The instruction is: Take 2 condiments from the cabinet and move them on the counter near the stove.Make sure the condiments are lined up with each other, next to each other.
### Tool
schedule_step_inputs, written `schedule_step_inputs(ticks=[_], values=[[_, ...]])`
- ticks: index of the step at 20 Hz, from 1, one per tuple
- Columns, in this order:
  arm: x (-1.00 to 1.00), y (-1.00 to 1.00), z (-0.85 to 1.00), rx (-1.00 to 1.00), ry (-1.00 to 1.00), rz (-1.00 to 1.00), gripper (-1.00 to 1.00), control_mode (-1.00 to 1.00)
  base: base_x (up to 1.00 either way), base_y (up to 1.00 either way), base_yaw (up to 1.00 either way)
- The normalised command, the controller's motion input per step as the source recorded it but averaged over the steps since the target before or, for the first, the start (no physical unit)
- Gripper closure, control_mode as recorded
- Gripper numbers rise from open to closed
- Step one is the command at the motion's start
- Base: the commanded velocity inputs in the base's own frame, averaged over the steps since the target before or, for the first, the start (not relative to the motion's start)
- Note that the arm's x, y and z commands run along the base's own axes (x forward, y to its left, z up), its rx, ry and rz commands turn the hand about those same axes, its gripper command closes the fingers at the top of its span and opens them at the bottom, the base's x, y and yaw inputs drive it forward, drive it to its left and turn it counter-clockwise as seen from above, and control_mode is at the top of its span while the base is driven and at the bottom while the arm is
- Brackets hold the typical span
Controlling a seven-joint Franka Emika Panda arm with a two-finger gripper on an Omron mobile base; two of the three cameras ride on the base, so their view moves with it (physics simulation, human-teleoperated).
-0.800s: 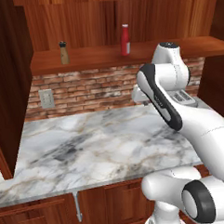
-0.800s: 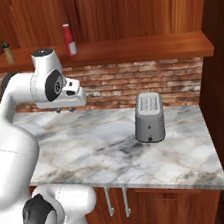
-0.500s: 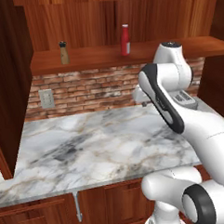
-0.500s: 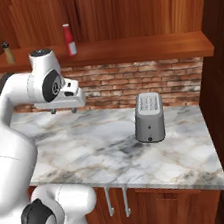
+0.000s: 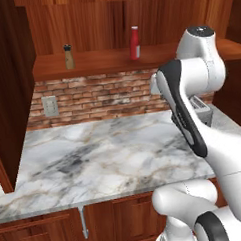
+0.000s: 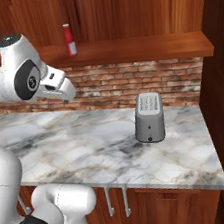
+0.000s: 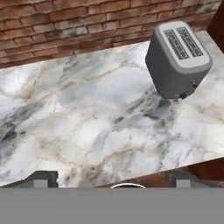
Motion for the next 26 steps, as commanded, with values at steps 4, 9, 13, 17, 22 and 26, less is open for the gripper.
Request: schedule_step_inputs(ticks=[4, 9, 13, 17, 22, 26], values=[[0.02, -0.01, 0.94, 0.01, -0.28, -0.02, -1.0, -1.0, 0.0, 0.0, 0.0], [0.23, 0.0, 0.67, 0.0, -0.52, 0.04, -1.0, -1.0, 0.0, 0.0, 0.0], [0.34, 0.0, 0.19, 0.0, -0.43, 0.1, -1.0, -1.0, 0.0, 0.0, 0.0], [0.32, 0.13, -0.14, 0.0, -0.29, 0.12, -1.0, -1.0, 0.0, 0.0, 0.0], [0.05, 0.15, 0.03, 0.0, -0.1, 0.05, -1.0, -1.0, 0.0, 0.0, 0.0], [0.16, 0.25, 0.26, 0.0, 0.16, 0.0, -1.0, -1.0, 0.0, 0.0, 0.0]])
